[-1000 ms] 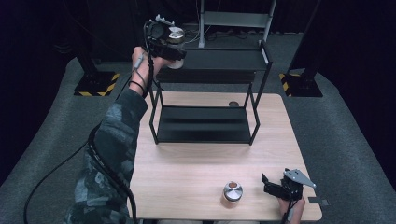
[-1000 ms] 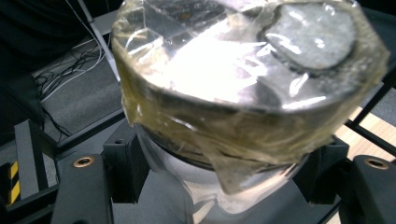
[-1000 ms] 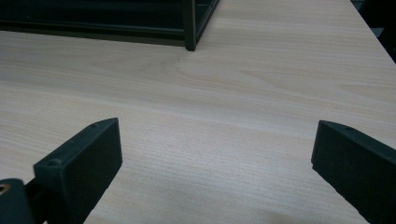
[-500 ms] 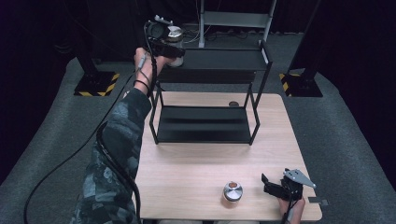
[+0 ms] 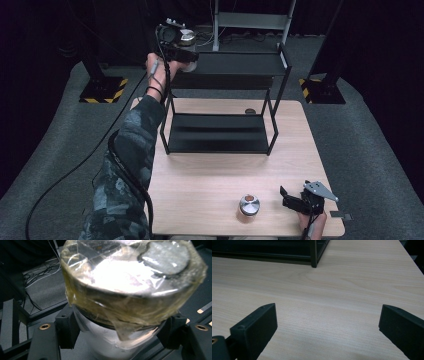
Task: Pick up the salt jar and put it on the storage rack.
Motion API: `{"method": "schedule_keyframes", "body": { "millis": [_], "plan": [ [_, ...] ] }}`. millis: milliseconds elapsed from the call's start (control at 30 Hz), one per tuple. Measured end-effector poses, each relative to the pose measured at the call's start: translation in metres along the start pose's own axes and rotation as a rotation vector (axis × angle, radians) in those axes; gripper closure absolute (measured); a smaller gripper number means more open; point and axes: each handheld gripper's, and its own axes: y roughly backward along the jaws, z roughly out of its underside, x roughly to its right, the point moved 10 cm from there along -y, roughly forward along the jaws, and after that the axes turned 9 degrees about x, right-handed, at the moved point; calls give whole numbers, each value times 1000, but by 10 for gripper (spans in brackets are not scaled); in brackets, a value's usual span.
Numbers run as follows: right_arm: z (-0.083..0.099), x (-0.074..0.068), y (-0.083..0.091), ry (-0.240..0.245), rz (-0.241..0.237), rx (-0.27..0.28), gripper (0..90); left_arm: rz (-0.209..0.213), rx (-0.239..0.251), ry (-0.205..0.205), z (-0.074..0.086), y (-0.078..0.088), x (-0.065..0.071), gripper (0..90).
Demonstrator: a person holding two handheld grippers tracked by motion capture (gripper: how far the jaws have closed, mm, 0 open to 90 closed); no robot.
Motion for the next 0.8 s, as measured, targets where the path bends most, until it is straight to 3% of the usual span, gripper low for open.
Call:
{"method": "schedule_keyframes", "body": {
  "millis": [167, 800],
  "plan": [
    [0, 0, 0, 1, 0, -1, 6, 2, 24, 41, 4, -3, -3, 305],
    [0, 0, 0, 0, -2, -2, 6, -21, 50, 49, 4, -14, 3, 304]
  ]
}}
